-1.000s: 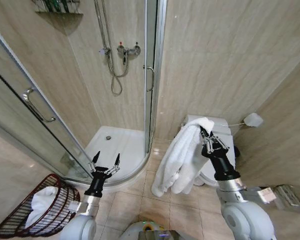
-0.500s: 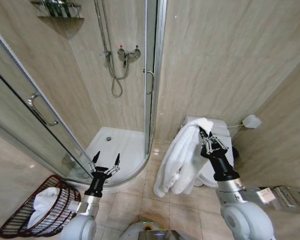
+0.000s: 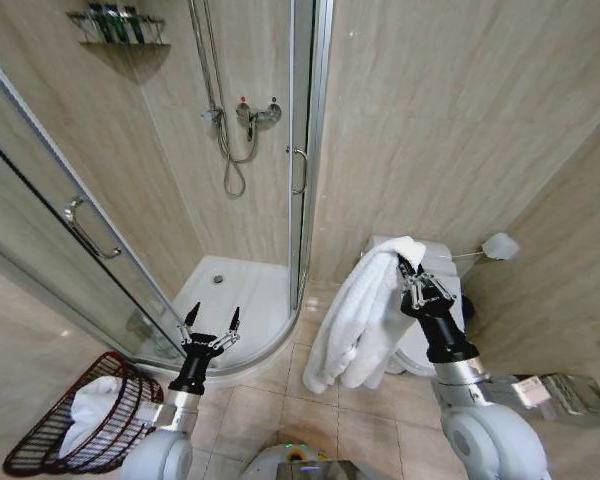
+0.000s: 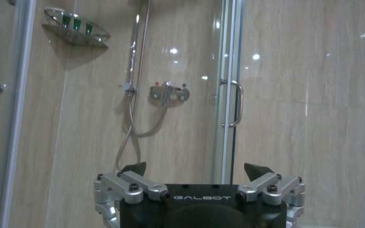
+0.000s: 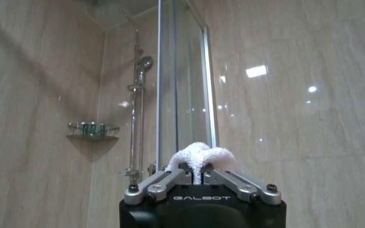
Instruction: Discard the used towel into the hamper.
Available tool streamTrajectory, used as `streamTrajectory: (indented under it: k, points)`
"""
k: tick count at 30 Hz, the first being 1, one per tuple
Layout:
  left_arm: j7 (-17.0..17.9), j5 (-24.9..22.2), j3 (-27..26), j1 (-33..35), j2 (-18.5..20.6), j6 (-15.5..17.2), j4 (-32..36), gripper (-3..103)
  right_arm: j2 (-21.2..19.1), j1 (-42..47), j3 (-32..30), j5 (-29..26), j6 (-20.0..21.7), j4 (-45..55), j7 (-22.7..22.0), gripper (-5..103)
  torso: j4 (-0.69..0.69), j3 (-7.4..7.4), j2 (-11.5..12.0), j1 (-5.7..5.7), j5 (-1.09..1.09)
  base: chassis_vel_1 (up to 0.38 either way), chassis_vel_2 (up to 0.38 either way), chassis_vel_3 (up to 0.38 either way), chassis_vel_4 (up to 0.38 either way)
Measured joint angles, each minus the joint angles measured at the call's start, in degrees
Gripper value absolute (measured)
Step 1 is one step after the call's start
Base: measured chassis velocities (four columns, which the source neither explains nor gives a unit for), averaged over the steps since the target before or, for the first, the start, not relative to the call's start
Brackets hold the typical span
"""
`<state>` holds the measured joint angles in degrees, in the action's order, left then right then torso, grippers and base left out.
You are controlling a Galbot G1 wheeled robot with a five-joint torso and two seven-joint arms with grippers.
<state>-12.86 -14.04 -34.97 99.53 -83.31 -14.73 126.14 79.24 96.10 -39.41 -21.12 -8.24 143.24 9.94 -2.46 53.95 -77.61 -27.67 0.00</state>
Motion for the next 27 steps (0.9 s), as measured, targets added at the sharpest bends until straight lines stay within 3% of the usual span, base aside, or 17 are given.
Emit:
streamTrajectory:
  k: [27]
  points:
    - [0.00, 0.00, 0.00, 0.00, 0.00, 0.00, 0.00, 100, -0.17, 0.34, -0.27, -0.06, -0.18, 0.00, -0.06, 4, 0.00, 4.86, -9.06, -4.20, 0.00, 0.000, 0.000, 0.000, 0.000]
